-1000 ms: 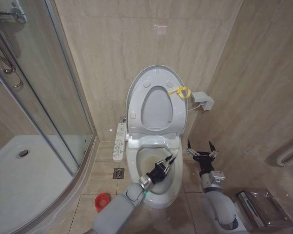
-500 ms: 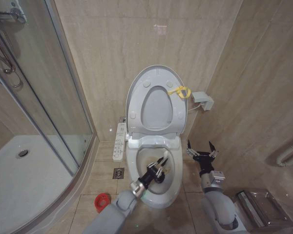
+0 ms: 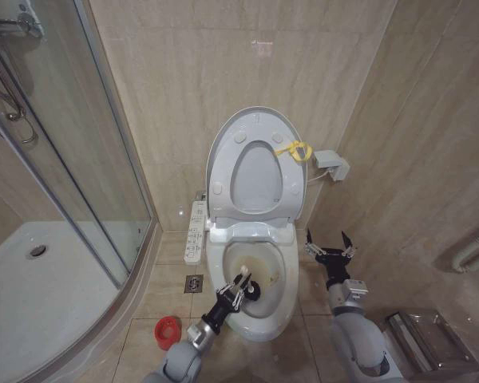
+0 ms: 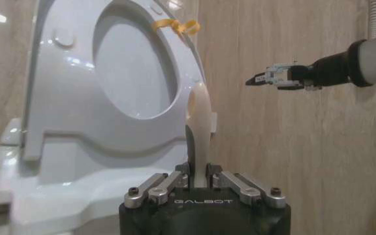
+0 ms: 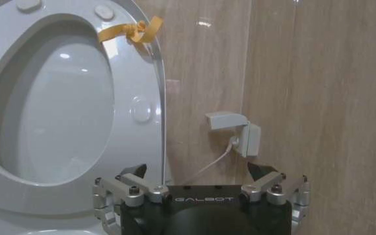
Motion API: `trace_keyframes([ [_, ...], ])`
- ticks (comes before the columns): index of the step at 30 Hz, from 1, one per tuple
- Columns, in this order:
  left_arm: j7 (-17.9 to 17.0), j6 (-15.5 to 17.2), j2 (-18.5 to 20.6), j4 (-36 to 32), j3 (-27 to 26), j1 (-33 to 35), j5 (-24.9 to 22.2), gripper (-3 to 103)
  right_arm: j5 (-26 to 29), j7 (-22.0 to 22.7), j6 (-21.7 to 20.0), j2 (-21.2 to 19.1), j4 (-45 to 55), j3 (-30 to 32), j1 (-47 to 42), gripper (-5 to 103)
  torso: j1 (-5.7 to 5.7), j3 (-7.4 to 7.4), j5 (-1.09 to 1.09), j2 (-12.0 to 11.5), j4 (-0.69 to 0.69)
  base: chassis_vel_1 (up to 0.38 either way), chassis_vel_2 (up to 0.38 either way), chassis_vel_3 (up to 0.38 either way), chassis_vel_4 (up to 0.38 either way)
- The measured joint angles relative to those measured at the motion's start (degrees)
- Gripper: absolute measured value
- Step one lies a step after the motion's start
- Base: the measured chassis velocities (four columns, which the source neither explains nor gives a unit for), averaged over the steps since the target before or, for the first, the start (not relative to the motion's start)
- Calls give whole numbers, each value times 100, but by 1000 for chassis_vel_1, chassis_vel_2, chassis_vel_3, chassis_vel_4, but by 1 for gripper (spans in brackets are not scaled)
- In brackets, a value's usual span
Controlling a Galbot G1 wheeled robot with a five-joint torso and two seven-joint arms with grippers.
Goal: Open the toilet lid, clean the toilet bowl with a toilet brush, close the toilet lid, and flush.
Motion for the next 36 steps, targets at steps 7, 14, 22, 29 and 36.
trace_keyframes([
  [7,-25,-1,168,-247,-257,462,-68,16,0,0,0,0,0,0,0,100,0,0,1,0,1,0,0,0,0],
  [14,-29,-42,257,-325,-417,698,-100,16,0,0,0,0,0,0,0,100,0,0,0,0,1,0,0,0,0],
  [22,71,-120,473,-342,-459,714,-239,16,0,0,0,0,0,0,0,100,0,1,1,-1,1,0,0,0,0],
  [29,267,-133,313,-386,-398,208,-469,16,0,0,0,0,0,0,0,100,1,1,1,-1,-1,0,0,0,0],
  [36,294,-24,70,-374,-279,-252,-667,16,0,0,0,0,0,0,0,100,1,1,1,-1,0,0,0,0,0],
])
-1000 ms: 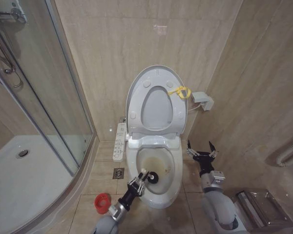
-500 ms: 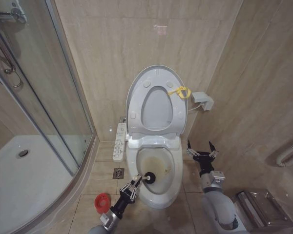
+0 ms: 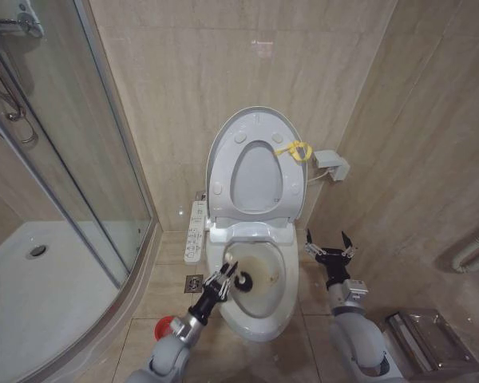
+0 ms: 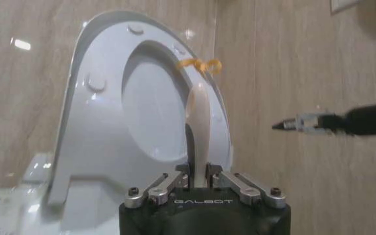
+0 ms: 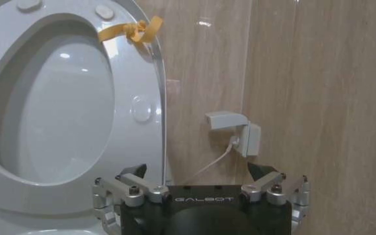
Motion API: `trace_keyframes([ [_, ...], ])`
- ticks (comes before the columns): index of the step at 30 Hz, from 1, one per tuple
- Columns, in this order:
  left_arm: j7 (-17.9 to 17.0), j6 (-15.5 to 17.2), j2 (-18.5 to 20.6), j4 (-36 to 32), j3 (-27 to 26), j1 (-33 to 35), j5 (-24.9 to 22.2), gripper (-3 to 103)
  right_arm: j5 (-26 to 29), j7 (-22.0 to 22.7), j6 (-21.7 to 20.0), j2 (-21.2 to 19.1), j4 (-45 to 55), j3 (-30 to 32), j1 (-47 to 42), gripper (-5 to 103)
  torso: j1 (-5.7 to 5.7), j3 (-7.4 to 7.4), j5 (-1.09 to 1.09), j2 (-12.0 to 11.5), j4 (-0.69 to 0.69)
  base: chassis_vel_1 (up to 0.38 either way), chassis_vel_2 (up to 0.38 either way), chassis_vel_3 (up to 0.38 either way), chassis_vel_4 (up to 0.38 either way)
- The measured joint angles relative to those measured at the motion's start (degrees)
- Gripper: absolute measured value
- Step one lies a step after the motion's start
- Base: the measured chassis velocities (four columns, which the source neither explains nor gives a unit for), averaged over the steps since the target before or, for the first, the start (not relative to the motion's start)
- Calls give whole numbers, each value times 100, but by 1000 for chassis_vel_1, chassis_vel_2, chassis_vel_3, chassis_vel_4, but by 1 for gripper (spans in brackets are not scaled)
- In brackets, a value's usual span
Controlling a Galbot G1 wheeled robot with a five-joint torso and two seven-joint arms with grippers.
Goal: Open the toilet lid, clean the toilet bowl with a toilet brush, close the toilet lid, and flush.
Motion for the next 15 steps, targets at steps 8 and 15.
trace_keyframes([
  [8,112,38,-302,383,199,-458,-100,16,0,0,0,0,0,0,0,100,0,0,0,0,0,0,0,0,0],
  [15,162,34,-526,713,324,-768,-202,16,0,0,0,0,0,0,0,100,0,0,1,0,0,0,0,0,0],
])
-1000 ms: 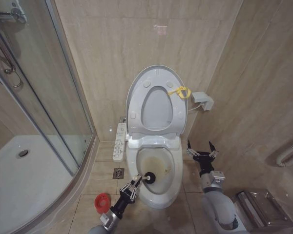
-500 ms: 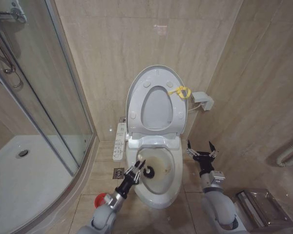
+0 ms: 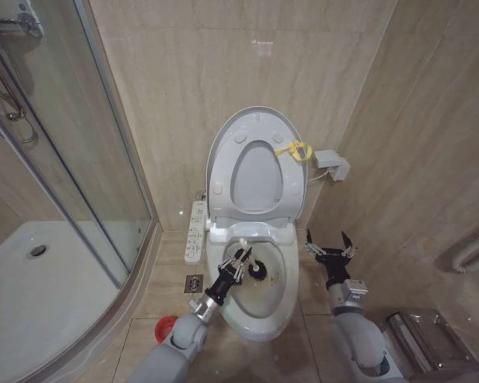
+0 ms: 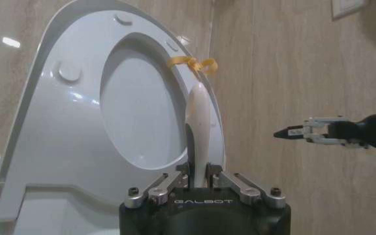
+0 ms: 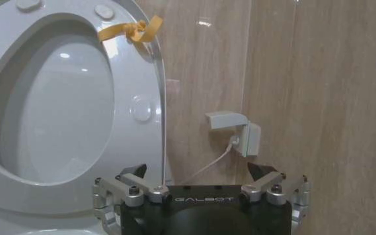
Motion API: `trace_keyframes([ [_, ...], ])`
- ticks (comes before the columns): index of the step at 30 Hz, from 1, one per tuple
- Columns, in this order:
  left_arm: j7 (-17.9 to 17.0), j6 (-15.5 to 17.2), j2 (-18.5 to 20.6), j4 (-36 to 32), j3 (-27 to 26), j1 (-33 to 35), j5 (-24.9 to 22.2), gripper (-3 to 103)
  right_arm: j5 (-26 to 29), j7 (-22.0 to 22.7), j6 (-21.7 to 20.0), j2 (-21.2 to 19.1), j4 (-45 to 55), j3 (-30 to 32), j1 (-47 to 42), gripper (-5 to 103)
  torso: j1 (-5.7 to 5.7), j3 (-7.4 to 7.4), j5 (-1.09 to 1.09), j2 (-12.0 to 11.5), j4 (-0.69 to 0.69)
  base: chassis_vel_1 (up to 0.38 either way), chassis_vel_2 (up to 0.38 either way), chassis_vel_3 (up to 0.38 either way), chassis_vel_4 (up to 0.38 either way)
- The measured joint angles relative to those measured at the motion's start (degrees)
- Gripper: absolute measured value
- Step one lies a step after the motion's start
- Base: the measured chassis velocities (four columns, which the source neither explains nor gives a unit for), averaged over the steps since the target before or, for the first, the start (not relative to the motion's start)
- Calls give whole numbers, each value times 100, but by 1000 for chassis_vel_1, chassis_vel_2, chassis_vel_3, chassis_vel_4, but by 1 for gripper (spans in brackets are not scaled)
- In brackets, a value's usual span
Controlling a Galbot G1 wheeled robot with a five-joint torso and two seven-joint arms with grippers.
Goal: Open the toilet lid, clean the toilet bowl with a toilet brush, close the toilet lid, and flush.
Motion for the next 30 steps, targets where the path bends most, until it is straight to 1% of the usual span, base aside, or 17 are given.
trace_keyframes([
  [6,-6,-11,-153,444,60,-370,-143,16,0,0,0,0,0,0,0,100,0,0,-1,0,0,0,0,0,0],
  [10,3,-18,-229,638,120,-499,-209,16,0,0,0,0,0,0,0,100,0,0,-1,0,0,0,0,0,0],
  [16,4,-13,-317,747,209,-583,-238,16,0,0,0,0,0,0,0,100,0,0,-1,0,0,0,0,0,0],
  [24,46,-51,-523,1204,424,-783,-238,16,0,0,0,0,0,0,0,100,-1,0,-1,1,0,0,0,0,0],
  [28,87,-98,-685,1553,586,-978,-235,16,0,0,0,0,0,0,0,100,-1,0,-1,1,-1,0,0,0,0],
  [30,89,-103,-706,1602,614,-1009,-235,16,0,0,0,0,0,0,0,100,-1,0,0,1,0,0,0,0,0],
])
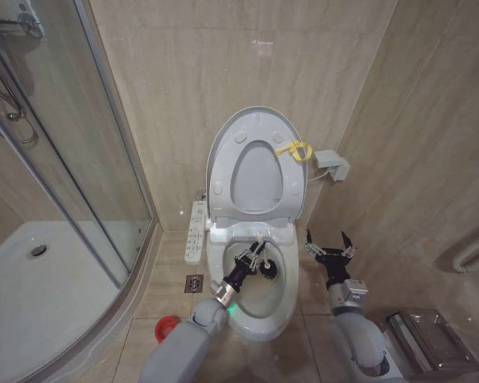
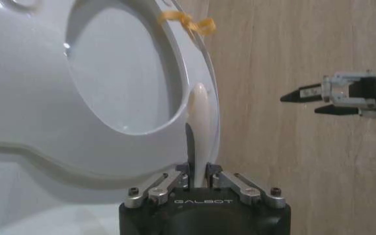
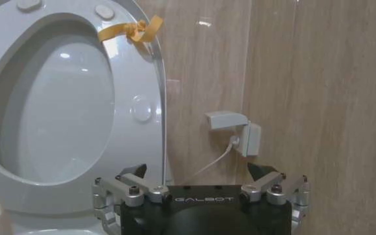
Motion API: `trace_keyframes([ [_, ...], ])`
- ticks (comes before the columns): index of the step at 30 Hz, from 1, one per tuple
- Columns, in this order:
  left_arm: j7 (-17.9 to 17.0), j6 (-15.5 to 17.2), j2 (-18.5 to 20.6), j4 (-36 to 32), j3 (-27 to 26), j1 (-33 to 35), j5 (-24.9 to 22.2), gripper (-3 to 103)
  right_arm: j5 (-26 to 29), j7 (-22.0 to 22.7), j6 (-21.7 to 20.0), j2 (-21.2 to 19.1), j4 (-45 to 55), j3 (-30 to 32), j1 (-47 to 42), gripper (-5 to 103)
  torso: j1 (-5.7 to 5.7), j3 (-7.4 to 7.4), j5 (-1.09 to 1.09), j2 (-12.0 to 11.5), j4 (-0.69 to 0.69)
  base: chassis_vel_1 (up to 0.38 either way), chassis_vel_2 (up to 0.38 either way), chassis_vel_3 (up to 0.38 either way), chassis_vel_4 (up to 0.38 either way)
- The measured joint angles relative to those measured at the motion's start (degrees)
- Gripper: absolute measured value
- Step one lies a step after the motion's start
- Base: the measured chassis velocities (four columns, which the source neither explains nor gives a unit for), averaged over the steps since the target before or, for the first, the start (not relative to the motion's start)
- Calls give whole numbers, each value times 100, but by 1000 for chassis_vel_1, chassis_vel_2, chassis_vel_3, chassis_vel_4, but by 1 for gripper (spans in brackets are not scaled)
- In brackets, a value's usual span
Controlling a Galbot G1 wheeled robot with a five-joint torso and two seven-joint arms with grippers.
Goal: Open the toilet lid, clean the toilet bowl with a toilet brush, close the toilet lid, and flush.
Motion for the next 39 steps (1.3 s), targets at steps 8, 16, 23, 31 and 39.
trace_keyframes([
  [8,104,-58,-131,415,153,-128,19,16,0,0,0,0,0,0,0,100,0,0,0,0,0,0,0,0,0],
  [16,96,-66,-244,482,122,-295,10,16,0,0,0,0,0,0,0,100,0,0,-1,0,-1,0,0,0,0],
  [23,128,-133,-337,729,157,-278,67,16,0,0,0,0,0,0,0,100,0,0,-1,0,0,0,0,0,0],
  [31,124,-150,-385,773,166,-405,124,16,0,0,0,0,0,0,0,100,0,0,-1,0,0,0,0,0,0],
  [39,194,-205,-532,1095,225,-527,277,16,0,0,0,0,0,0,0,100,0,0,-1,0,1,0,0,0,0],
])
